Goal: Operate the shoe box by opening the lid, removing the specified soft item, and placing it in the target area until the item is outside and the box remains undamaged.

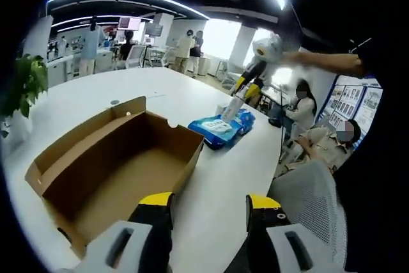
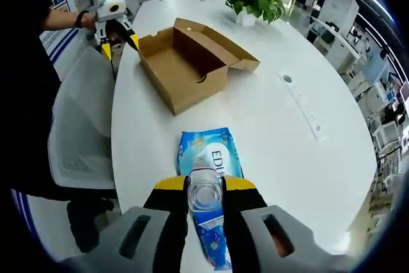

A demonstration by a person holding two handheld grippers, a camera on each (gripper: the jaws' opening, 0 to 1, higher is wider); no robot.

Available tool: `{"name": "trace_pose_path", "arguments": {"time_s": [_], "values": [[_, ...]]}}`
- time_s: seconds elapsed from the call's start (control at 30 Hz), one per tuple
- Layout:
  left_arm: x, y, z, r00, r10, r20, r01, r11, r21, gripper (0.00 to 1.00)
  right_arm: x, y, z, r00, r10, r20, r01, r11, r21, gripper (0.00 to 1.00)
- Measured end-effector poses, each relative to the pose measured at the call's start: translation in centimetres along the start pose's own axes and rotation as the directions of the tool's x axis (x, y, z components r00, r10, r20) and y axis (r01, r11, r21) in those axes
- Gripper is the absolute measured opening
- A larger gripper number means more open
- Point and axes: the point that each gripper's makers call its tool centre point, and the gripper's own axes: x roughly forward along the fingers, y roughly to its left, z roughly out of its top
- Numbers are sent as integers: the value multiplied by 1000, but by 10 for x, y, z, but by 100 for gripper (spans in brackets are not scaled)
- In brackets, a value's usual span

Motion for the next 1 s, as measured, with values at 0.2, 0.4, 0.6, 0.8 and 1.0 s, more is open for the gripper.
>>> {"name": "trace_pose_path", "arguments": {"time_s": [0.2, 0.4, 0.6, 0.8, 1.0], "values": [[-3, 3, -4, 1000, 19, -6, -19, 1000, -19, 45, 2, -21, -4, 1000, -8, -13, 8, 1000, 1, 17], [-7, 7, -8, 999, 46, -2, -46, 998, -47, 44, 4, -39, -13, 999, -18, -40, 18, 1000, -9, 17], [-7, 10, -9, 998, 63, 2, -63, 996, -67, 44, 5, -58, -19, 998, -34, -50, 34, 999, -6, 17], [-8, 12, -10, 997, 79, 3, -79, 993, -84, 44, 12, -73, -26, 997, -44, -71, 43, 999, -12, 17], [-8, 15, -14, 996, 93, -3, -93, 990, -102, 44, 19, -83, -30, 996, -41, -85, 40, 999, -16, 17]]}}
